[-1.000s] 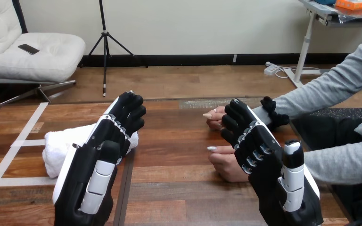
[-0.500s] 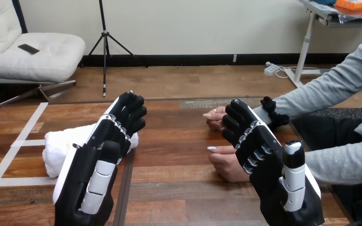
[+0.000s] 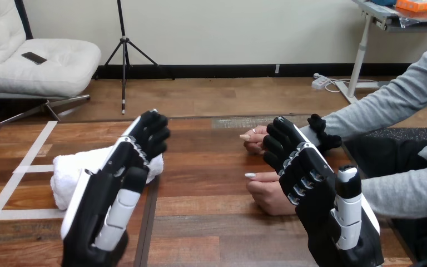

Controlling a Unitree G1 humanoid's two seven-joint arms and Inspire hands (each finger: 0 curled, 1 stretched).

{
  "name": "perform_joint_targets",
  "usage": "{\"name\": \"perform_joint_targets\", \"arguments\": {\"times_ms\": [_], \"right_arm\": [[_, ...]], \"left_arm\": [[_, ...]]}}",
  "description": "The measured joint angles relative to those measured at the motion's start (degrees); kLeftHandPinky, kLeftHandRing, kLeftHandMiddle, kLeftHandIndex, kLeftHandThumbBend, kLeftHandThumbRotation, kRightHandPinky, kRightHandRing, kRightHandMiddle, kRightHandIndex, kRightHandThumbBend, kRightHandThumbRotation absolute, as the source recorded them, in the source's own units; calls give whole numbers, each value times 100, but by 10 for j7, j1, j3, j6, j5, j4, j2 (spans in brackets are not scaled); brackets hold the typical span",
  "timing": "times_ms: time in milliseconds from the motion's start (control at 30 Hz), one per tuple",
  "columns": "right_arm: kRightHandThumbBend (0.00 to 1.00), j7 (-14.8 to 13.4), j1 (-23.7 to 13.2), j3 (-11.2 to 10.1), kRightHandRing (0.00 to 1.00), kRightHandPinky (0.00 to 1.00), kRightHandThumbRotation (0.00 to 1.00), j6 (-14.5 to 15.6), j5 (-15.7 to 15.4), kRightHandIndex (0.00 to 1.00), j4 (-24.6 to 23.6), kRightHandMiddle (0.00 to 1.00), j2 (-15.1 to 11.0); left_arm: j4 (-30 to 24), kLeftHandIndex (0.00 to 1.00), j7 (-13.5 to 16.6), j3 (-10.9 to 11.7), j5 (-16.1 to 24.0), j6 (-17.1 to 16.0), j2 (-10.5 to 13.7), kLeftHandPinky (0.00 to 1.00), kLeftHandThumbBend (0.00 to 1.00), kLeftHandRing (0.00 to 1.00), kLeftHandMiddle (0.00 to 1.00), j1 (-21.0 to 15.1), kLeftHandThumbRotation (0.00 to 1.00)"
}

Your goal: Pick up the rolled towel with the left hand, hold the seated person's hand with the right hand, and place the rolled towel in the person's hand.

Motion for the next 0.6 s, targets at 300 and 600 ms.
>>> {"name": "perform_joint_targets", "arguments": {"times_ms": [300, 600], "right_arm": [[77, 5, -2, 0, 98, 100, 100, 0, 2, 94, 0, 97, 0], [77, 6, -3, -3, 98, 100, 100, 0, 2, 94, 0, 97, 0]], "left_arm": [[41, 92, 13, 42, 34, 1, 29, 92, 85, 94, 94, -48, 81], [74, 91, 28, 77, 69, 2, 63, 91, 88, 95, 94, -97, 77]]}}
